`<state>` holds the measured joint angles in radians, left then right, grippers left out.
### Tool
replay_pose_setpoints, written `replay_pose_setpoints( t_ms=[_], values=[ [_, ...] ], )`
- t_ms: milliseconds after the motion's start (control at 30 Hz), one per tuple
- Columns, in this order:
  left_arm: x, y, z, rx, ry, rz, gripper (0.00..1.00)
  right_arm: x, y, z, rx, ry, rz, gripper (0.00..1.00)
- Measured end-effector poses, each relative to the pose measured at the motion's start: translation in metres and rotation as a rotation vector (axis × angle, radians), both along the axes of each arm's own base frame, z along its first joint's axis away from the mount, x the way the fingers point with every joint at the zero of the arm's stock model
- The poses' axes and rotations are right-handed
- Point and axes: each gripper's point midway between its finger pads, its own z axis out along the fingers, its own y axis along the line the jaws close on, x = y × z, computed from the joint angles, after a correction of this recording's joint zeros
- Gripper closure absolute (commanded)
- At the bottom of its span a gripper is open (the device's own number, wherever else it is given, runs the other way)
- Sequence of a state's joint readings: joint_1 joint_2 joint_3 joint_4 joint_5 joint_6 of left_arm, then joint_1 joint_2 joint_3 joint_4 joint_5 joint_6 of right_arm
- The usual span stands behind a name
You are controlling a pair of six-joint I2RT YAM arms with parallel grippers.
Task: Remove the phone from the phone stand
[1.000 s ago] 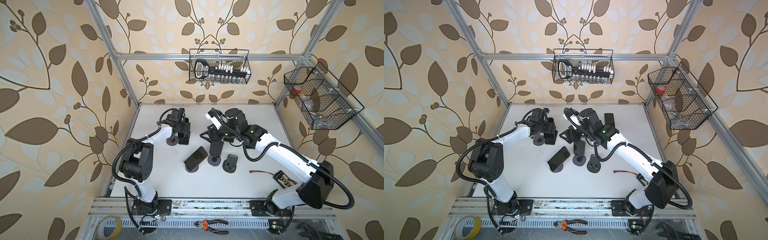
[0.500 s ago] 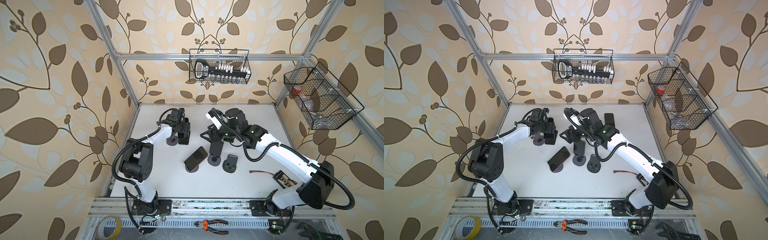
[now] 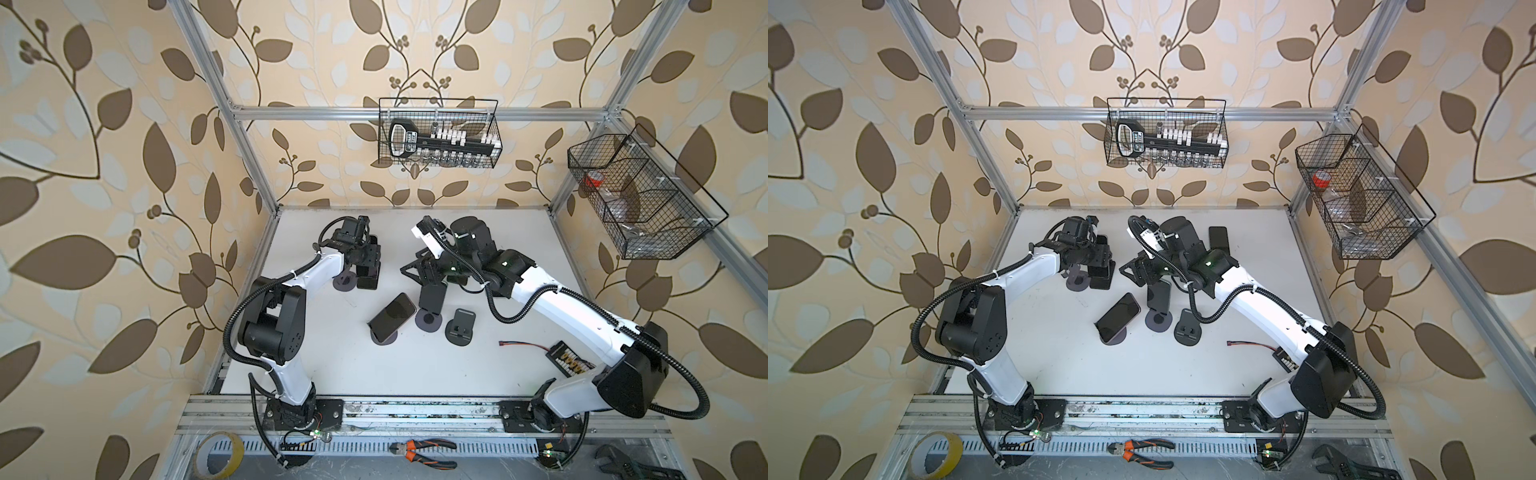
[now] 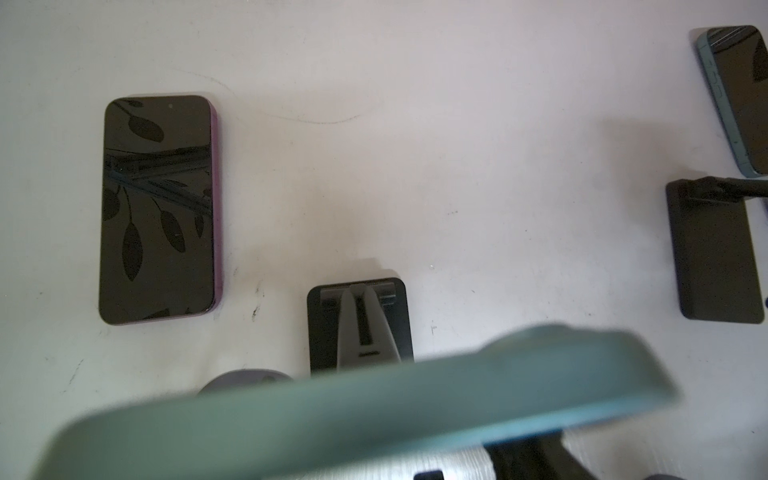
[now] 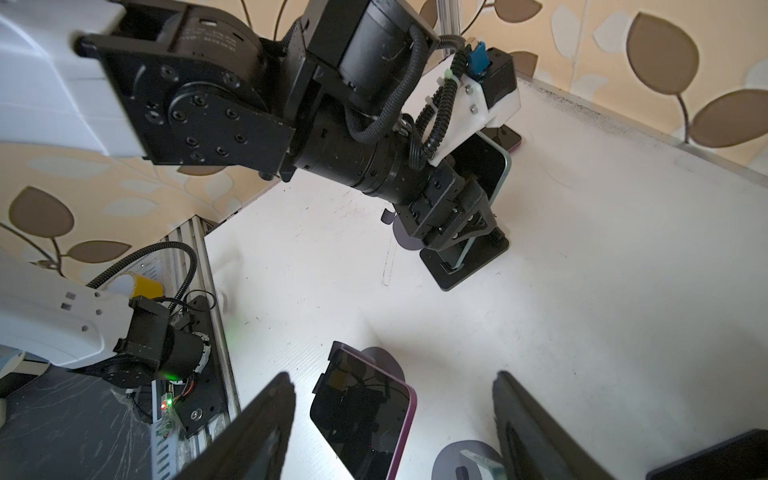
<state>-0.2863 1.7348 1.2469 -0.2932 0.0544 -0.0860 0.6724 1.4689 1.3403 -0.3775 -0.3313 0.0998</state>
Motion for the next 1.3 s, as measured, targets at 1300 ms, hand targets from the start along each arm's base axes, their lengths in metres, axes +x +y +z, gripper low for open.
replay_pose_setpoints(
  t_ms=[1300],
  values=[
    [-0.011, 0.002, 0.060, -0.018, -0.107, -0.023, 0.39, -0.007, -0.008, 0.022, 0.049, -0.005, -0.034, 0.26]
  ],
)
